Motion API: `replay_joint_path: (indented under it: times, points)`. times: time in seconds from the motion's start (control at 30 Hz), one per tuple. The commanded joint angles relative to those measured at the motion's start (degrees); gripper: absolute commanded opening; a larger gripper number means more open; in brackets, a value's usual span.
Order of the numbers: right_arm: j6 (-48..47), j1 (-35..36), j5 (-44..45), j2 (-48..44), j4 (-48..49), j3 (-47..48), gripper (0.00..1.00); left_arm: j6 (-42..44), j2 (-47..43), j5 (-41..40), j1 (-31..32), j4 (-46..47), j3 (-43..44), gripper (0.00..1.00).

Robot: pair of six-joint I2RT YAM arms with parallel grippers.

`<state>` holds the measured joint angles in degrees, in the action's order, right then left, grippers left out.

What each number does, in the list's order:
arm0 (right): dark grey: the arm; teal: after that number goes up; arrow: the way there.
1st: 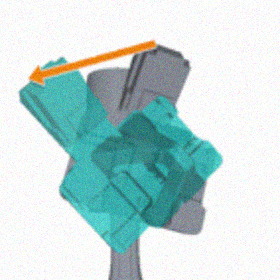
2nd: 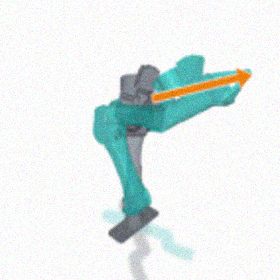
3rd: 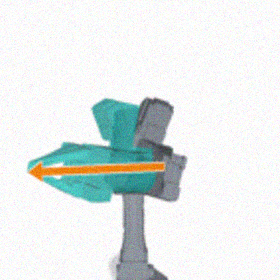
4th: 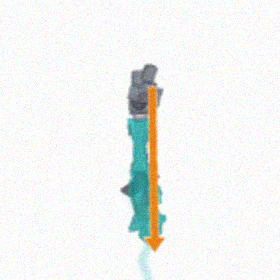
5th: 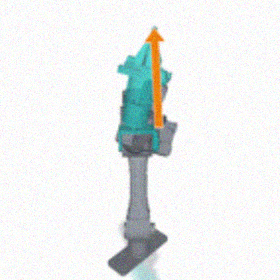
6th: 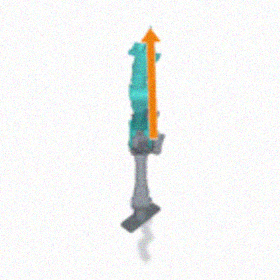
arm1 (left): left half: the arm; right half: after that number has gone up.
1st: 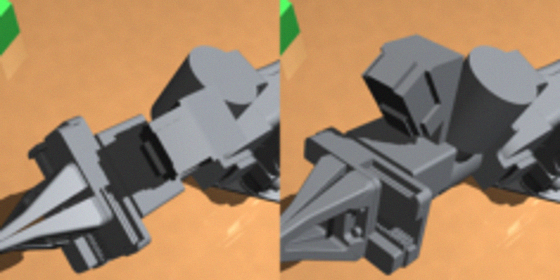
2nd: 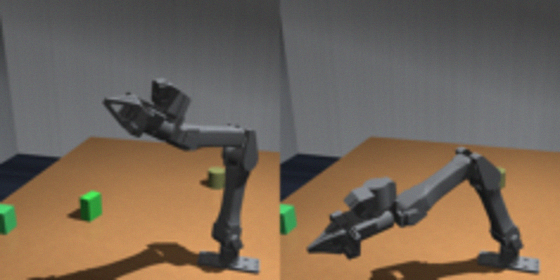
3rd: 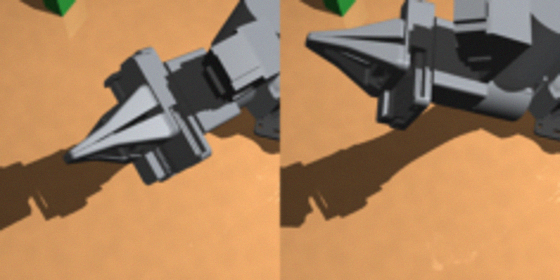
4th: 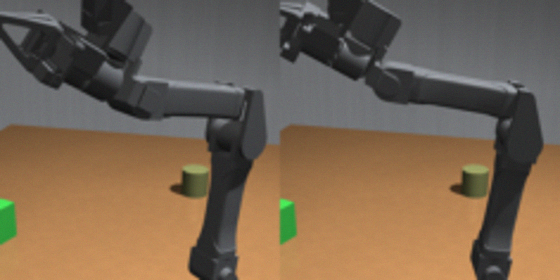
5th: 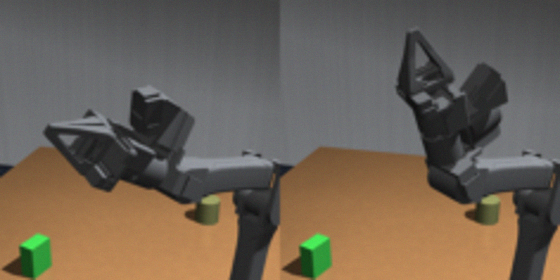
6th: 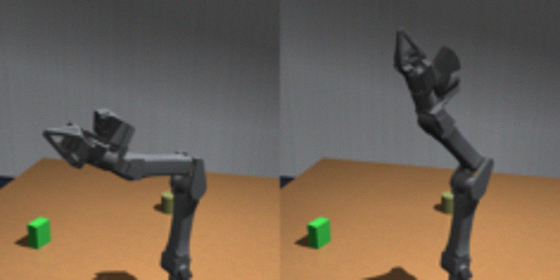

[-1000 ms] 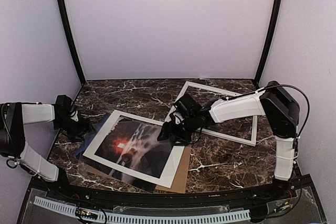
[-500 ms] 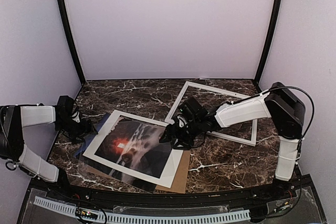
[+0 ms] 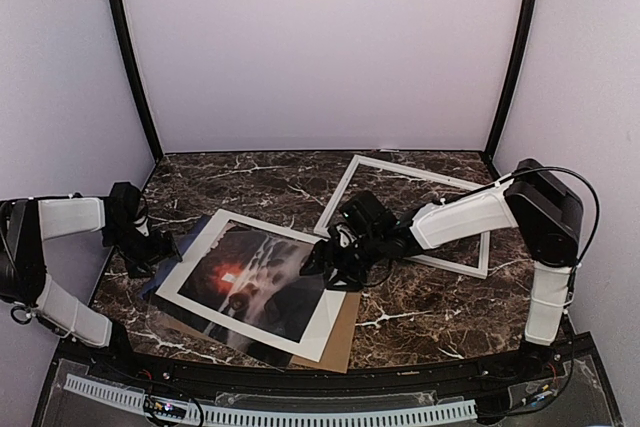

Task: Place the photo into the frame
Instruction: Pick up the glass panel from the mat board.

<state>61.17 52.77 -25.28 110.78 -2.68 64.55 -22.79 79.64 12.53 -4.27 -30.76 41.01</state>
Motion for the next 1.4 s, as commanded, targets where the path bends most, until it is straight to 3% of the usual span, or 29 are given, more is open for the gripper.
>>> replay_joint_path:
  times: [0.0,0.2,0.5,0.87,1.2,1.37]
  points:
    - [1.16,1.1,-1.35,1.98,-2.33,-1.9,0.81,-0.67,2.04,0.94,0.03,-4.26,0.8,0.95]
    - [1.76,1.17,-1.64,2.06,-2.7,-1.13,0.81,-0.45,5.71,4.78,0.05,-4.59,0.98,0.91]
    - [4.17,1.1,-3.15,2.92,-0.15,-0.55,0.81,-4.84,3.08,10.57,0.06,-0.69,-2.61,0.86]
    - [5.95,0.14,-4.74,1.21,7.2,-4.0,0.78,-5.47,2.13,10.99,0.55,0.41,-3.47,0.84]
    - [2.45,0.08,-3.72,2.85,4.1,-3.23,0.78,-5.71,1.56,12.17,0.7,1.66,-4.16,0.82]
    - [-2.03,-0.03,-0.34,1.24,-3.05,0.13,0.79,-5.5,0.62,9.48,0.68,1.26,-3.74,0.83]
